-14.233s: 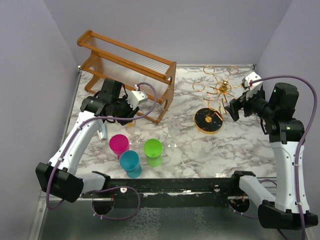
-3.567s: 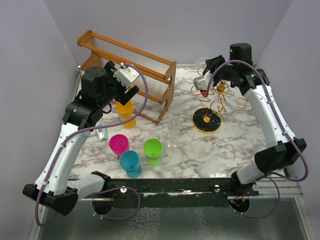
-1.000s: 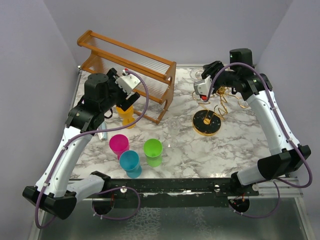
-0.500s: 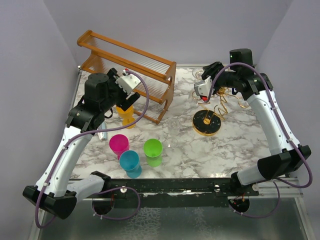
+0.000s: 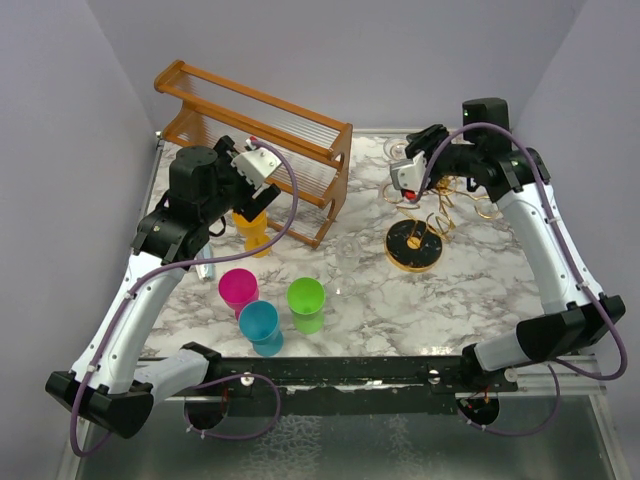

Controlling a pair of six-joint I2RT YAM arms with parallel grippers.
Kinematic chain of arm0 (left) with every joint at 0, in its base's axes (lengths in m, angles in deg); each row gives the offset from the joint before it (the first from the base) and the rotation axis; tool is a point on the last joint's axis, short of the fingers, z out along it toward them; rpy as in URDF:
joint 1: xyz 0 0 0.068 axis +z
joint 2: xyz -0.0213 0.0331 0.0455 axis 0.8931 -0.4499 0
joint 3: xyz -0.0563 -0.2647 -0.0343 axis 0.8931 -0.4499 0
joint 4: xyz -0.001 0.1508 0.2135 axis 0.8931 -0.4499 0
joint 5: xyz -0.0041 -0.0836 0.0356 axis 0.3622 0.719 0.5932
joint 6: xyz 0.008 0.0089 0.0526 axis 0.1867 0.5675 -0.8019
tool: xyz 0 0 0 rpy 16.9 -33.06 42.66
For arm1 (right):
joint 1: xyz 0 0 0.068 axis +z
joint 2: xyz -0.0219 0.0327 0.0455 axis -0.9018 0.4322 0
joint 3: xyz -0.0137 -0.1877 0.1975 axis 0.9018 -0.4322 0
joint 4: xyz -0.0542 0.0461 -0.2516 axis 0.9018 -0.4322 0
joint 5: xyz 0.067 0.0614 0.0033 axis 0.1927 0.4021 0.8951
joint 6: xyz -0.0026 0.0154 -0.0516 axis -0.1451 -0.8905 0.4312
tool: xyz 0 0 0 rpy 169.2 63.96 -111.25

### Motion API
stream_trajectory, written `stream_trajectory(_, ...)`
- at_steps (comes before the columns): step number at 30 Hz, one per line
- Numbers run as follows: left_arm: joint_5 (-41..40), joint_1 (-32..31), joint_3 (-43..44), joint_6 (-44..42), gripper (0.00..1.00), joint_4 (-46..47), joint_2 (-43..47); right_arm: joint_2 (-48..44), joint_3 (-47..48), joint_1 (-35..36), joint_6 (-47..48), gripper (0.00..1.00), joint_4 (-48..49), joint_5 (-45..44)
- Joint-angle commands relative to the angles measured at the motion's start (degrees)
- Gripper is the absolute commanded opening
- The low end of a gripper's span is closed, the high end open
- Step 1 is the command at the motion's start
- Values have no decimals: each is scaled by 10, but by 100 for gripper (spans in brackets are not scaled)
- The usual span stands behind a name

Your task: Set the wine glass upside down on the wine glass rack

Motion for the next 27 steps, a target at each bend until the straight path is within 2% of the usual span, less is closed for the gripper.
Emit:
stream_trajectory(1,16,2,-11,16,88,16,5,-35,23,2,-106,46,27,74)
stream_trajectory(5,24,2,-20,23,88,9,6,-50,38,2,-218,48,67,112)
stream_trajectory(9,30,2,-27,24,88,11,8,-59,44,1,-340,48,124,102)
stream_trajectory(16,24,2,-36,34,88,8,11,-78,27,1,-423,49,149,56)
stream_trajectory(22,13,2,-50,55,87,-18,7,-125,-7,2,-541,52,152,18)
stream_trajectory(25,0,2,-58,68,85,-29,0,-164,-38,1,-539,53,136,18)
stream_trajectory(27,23,3,-60,80,84,-36,-2,-190,-59,2,-538,53,123,24)
